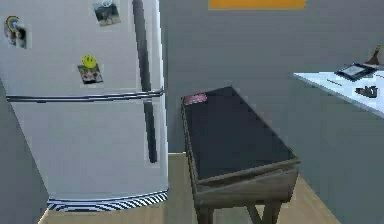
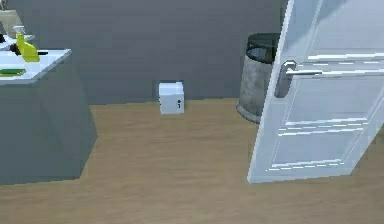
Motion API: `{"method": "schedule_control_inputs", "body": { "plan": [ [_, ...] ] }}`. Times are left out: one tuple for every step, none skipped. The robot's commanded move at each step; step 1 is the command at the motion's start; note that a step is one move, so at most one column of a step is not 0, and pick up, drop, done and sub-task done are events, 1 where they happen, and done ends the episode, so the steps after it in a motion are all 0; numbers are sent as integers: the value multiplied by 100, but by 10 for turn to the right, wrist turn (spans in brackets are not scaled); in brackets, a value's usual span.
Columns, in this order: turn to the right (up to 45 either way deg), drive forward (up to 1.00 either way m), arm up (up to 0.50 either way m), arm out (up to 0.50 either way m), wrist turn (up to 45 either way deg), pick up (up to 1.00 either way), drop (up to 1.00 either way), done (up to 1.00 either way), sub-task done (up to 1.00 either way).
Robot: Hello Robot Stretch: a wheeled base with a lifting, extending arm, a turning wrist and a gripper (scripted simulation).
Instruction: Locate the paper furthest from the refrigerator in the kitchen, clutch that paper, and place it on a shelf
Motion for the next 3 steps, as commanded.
{"method": "schedule_control_inputs", "body": {
  "plan": [
    [-90, 0, 0, 0, 0, 0, 0, 0, 0],
    [0, 20, 0, 0, 0, 0, 0, 0, 0],
    [-300, 0, 0, 0, 0, 0, 0, 0, 0]
  ]
}}
